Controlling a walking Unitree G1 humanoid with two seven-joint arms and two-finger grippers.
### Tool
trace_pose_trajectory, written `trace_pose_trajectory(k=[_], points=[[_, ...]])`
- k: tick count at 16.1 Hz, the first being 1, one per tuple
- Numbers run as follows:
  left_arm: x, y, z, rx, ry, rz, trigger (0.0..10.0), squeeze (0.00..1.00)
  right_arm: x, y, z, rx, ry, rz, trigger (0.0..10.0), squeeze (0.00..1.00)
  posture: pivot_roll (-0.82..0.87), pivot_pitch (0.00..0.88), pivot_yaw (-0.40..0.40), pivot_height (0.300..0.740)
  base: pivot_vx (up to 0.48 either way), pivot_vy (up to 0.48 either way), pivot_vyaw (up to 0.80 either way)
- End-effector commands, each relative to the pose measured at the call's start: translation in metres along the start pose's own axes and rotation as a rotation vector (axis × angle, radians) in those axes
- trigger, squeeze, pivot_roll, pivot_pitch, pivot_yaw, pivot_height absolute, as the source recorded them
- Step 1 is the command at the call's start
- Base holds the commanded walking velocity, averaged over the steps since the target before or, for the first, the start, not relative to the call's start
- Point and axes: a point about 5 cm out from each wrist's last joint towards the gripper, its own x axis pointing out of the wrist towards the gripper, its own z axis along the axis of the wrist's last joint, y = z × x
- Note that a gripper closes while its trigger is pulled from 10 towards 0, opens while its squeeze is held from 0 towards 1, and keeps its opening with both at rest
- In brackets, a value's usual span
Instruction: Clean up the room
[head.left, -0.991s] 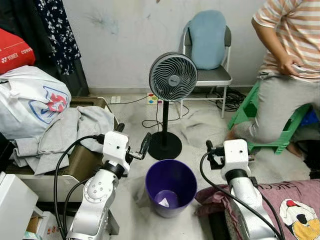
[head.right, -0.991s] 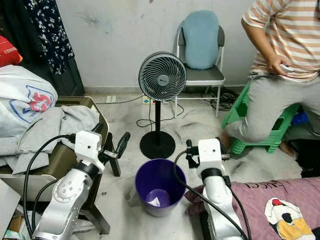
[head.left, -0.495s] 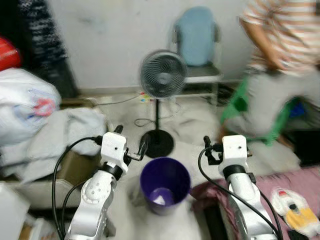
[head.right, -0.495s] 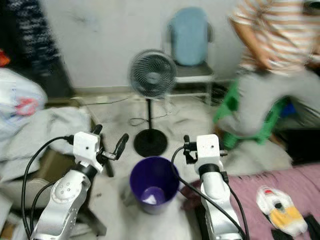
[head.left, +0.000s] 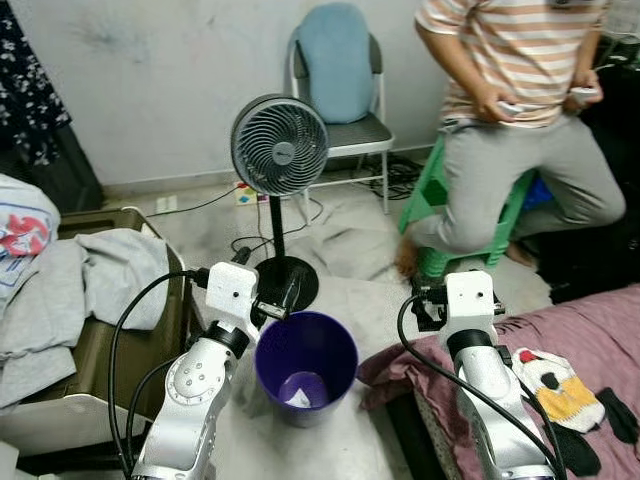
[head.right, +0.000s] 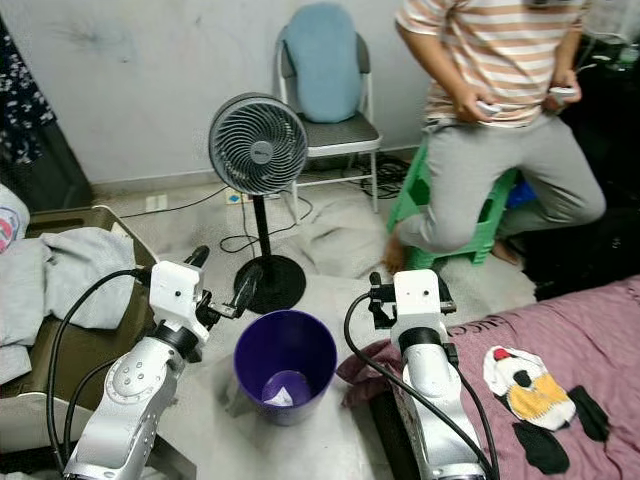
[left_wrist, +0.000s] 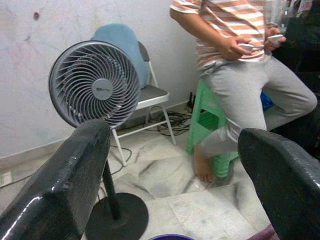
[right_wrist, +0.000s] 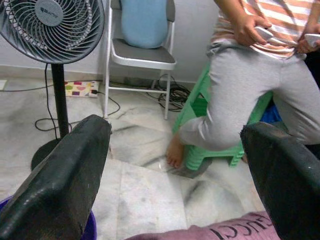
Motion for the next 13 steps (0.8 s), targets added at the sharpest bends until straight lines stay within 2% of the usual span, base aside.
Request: trace_pose_trajectory(k=[1,3,13], points=[[0.0018,-0.0008,0.0012,0.000,-0.005,-0.019,10.0,0.00,0.0013,-0.0008,0.0001,0.002,0.003,-0.003,10.0,0.00,-0.12,0.076,0.015,0.740,0.000,0.000,0.00],[0.0005,-0.0045,0.0046,-0.013,-0.038,-0.068,10.0,0.00,0.0022,-0.0003,0.0006,-0.002,0.001,0.001,10.0,0.00,-0.12,0.076,0.013,0.740,0.000,0.000,0.00],[0.0010,-0.0048,0.0049,-0.011,-0.044,-0.082,10.0,0.00,0.0044,0.0007,0.0001,-0.003,0.003,0.008,10.0,0.00,-0.12,0.069,0.010,0.740,0.350,0.000,0.00]])
